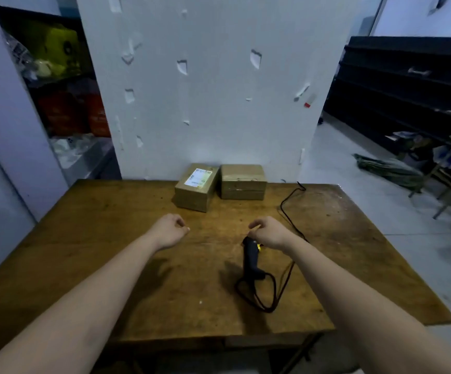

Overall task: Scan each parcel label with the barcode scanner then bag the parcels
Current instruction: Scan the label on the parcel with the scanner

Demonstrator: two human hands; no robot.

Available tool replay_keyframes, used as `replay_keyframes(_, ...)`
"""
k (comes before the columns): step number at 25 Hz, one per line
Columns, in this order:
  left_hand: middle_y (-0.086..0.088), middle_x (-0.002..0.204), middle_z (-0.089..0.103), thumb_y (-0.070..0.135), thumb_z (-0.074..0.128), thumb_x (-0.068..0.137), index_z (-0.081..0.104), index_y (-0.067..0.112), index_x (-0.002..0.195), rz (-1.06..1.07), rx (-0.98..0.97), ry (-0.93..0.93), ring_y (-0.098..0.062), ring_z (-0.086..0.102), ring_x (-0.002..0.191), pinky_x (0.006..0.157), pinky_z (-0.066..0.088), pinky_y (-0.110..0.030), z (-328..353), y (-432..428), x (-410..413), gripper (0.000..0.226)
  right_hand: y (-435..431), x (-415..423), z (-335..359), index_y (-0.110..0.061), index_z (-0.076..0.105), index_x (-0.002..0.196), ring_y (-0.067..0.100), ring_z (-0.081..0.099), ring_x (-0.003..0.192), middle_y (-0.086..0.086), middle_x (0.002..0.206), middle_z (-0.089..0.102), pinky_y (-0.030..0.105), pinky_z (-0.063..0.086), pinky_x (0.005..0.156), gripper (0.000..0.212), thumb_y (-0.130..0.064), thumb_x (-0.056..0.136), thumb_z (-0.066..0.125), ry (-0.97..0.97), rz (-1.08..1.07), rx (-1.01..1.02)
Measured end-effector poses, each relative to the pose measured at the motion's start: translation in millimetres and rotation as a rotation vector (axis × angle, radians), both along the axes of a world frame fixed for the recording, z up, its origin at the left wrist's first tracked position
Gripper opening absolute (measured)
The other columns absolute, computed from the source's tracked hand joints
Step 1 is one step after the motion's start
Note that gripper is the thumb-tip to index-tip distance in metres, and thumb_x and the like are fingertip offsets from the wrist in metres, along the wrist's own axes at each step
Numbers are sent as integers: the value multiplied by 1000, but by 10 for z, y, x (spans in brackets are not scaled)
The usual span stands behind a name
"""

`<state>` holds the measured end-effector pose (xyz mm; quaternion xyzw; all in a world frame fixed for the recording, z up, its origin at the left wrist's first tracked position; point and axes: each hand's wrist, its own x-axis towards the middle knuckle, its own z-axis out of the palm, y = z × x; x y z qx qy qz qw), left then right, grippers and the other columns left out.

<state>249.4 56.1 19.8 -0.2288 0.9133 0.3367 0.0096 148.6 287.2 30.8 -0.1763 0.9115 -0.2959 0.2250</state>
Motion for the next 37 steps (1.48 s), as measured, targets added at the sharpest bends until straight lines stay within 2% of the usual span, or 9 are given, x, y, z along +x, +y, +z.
replay_keyframes(9,-15,127,57,27,54,94,60,5,119,186,34,-16,-28,54,114,92,42,-31,-307,-718,-1182,34,-692,-1142,-319,-8,59,114,24,63,93,14,108,66,33,50,77,24,-19,94,53,-170,-105,-122)
replay_keyframes(13,-16,144,42,32,55,94,39,3,139,308,177,-62,-31,43,130,102,37,-35,-627,-1195,-1835,56,-1335,-1718,-659,-7,60,113,28,63,100,14,112,65,39,51,86,23,-18,94,51,-301,-179,-167)
replay_keyframes(16,-17,153,29,44,61,87,22,6,148,477,407,-111,-37,34,137,110,35,-47,-956,-1453,-2289,82,-1782,-2028,-896,-5,57,120,24,59,91,14,106,63,35,48,78,28,-14,94,51,-436,-274,-244)
replay_keyframes(22,-9,145,39,57,84,52,27,17,145,672,827,-137,-36,45,127,91,48,-57,-1435,-1649,-2875,116,-2307,-2340,-1290,-12,42,139,20,60,93,10,122,58,28,50,72,50,-20,92,57,-531,-490,-399)
replay_keyframes(27,-11,127,55,25,87,60,41,6,133,546,980,-179,-32,57,111,80,56,-51,-1433,-1878,-2904,89,-2126,-2547,-1273,-20,36,142,20,56,104,3,133,49,35,50,85,53,-28,94,56,-484,-644,-528)
replay_keyframes(31,-11,121,60,-1,73,75,48,9,116,310,861,-398,-26,59,100,68,55,-38,-1209,-2256,-2585,49,-1899,-2526,-1228,-21,38,142,28,48,124,9,141,47,41,47,93,63,-41,87,62,-489,-618,-552)
replay_keyframes(33,-5,116,59,-9,69,77,47,12,122,186,717,-512,-26,59,100,66,59,-37,-1089,-2291,-2388,54,-1810,-2369,-1220,-22,45,138,25,55,116,8,135,54,36,49,80,63,-49,84,62,-552,-525,-525)
replay_keyframes(35,-6,132,52,-12,71,74,40,11,138,142,592,-522,-29,59,104,64,60,-34,-1011,-2167,-2216,75,-1718,-2156,-1194,-23,53,129,24,61,106,8,121,64,35,48,73,56,-56,84,57,-641,-435,-529)
replay_keyframes(37,-13,134,51,-13,71,73,44,6,137,131,527,-470,-24,61,84,52,56,-25,-937,-1906,-2023,72,-1571,-1932,-1148,-21,56,123,26,64,100,10,106,69,37,48,75,56,-63,87,45,-749,-387,-565)
